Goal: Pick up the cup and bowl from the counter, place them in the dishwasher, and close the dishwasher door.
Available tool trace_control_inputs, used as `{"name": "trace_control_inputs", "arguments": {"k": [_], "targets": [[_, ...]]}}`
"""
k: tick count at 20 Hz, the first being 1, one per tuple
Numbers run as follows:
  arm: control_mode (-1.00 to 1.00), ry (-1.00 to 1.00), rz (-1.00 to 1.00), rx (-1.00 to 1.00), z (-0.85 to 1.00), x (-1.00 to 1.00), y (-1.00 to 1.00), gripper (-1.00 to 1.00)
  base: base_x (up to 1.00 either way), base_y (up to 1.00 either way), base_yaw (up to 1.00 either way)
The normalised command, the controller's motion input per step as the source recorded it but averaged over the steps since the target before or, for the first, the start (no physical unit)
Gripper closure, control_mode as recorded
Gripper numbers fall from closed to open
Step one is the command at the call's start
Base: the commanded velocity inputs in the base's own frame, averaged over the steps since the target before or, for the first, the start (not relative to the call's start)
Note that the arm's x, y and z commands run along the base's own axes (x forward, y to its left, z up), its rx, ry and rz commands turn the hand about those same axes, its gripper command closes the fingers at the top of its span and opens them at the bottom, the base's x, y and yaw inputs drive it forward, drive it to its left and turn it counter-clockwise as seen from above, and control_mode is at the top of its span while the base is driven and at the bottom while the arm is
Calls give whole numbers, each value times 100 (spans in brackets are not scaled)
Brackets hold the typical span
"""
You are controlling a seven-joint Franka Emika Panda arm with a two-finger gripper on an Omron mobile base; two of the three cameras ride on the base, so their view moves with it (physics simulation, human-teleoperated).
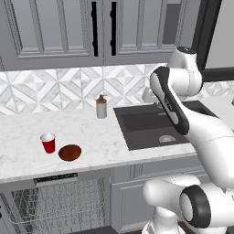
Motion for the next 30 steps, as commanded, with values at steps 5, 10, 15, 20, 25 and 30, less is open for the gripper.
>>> {"name": "trace_control_inputs", "arguments": {"k": [5, 10, 15, 20, 25, 30], "targets": [[-100, 1, 0, 0, -6, 0, 19, -100, 0, 0, 0], [-100, 1, 0, 4, -23, 0, 43, -100, 0, 0, 0], [-100, 0, 2, 11, -52, 3, 100, -100, 0, 0, 0], [-100, 4, 11, -1, -14, 2, 56, -100, 0, 0, 0], [-100, 0, 0, 0, -8, 9, 55, -100, 0, 0, 0], [-100, 0, 0, 2, -8, 16, 44, -100, 0, 0, 0]]}}
